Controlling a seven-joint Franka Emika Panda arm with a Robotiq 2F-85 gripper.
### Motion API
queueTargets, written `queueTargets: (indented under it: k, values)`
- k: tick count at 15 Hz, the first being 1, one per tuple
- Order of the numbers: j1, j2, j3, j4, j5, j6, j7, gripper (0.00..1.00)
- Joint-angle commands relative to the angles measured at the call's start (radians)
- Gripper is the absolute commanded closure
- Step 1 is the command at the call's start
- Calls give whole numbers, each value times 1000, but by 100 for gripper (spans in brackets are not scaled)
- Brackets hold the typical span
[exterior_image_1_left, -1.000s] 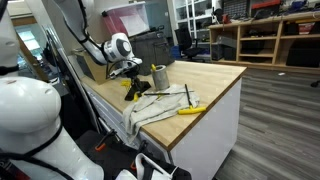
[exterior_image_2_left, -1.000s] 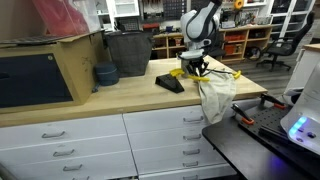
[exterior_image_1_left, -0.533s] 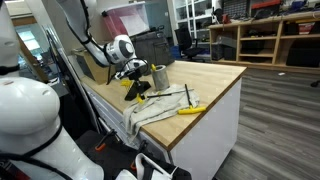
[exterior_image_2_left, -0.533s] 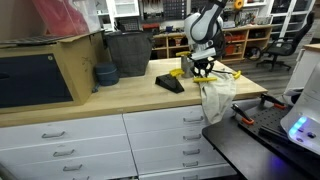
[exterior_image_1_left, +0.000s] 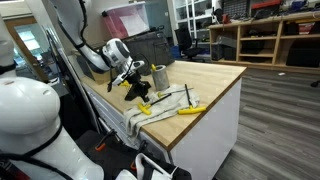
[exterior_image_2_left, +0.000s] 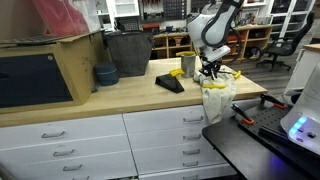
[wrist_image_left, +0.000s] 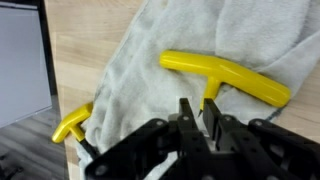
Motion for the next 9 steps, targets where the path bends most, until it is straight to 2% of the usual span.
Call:
queueTargets:
  k: [1, 2, 4, 7, 9]
  values:
    - [-6, -95, -11, -87, -116, -13, -35, 95]
    - [-13, -104, -6, -95, -130, -11, -20, 95]
    - [-23, -112, 1, -101, -121, -4, 19, 53]
    - [-33, -91, 6, -81, -49, -8, 88, 33]
    - [-41, -63, 3, -75, -3, 13, 84, 17]
